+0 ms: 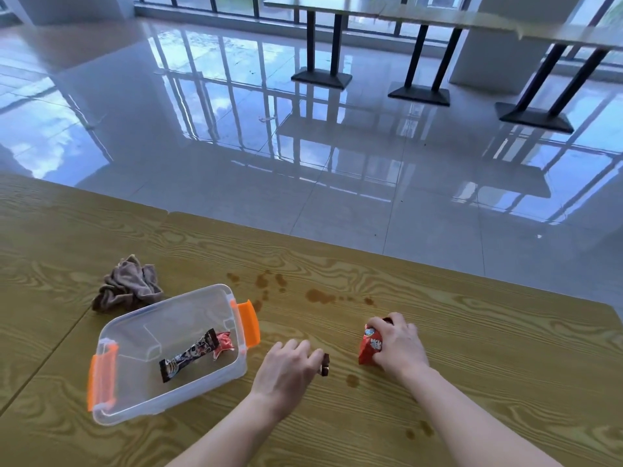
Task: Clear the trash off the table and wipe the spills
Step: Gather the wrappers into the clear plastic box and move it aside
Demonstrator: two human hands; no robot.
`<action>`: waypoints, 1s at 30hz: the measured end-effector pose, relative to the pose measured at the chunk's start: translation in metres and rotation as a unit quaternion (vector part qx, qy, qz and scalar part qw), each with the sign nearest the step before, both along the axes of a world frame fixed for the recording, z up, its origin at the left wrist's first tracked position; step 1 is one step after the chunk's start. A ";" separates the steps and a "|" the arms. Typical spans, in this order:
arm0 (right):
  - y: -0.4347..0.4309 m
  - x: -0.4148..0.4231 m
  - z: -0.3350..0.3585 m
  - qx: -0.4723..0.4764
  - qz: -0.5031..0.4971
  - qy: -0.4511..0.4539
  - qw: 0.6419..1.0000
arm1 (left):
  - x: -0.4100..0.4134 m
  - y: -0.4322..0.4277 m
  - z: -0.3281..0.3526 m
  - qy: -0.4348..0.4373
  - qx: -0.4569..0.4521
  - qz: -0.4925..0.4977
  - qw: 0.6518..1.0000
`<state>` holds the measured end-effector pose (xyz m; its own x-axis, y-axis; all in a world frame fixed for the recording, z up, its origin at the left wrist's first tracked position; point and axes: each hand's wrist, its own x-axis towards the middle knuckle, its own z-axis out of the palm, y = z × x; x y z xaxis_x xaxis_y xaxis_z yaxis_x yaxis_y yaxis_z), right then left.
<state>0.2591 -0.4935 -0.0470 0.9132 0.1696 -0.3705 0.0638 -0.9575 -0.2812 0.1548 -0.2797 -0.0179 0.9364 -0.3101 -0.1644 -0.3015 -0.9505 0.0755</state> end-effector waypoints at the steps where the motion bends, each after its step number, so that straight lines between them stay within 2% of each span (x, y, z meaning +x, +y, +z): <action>1: 0.001 -0.002 0.001 0.009 -0.005 -0.008 1.000 | -0.001 0.001 0.003 -0.021 -0.002 -0.004 1.000; 7: 0.008 -0.007 0.021 0.059 -0.002 -0.071 0.996 | -0.003 0.012 0.025 -0.118 -0.055 0.057 0.990; 12: 0.031 -0.009 0.049 0.103 0.020 -0.109 0.988 | -0.009 0.035 0.052 -0.157 -0.115 0.126 0.973; 17: 0.067 -0.011 0.073 0.140 0.053 -0.146 0.978 | -0.022 0.056 0.075 -0.199 -0.243 0.217 0.924; 22: 0.102 -0.019 0.094 0.164 0.098 -0.172 0.966 | -0.032 0.082 0.088 -0.232 -0.349 0.303 0.856; 24: 0.119 -0.023 0.100 0.172 0.122 -0.182 0.960 | -0.038 0.097 0.091 -0.242 -0.352 0.318 0.846; 30: 0.175 -0.043 0.109 0.216 0.187 -0.186 0.940 | -0.068 0.148 0.086 -0.251 -0.284 0.366 0.850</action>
<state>0.2158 -0.3189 0.0621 0.8125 0.5661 0.1391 0.5439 -0.6503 -0.5304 0.0864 -0.1318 0.0685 0.8211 0.4891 0.2942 0.2246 -0.7507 0.6212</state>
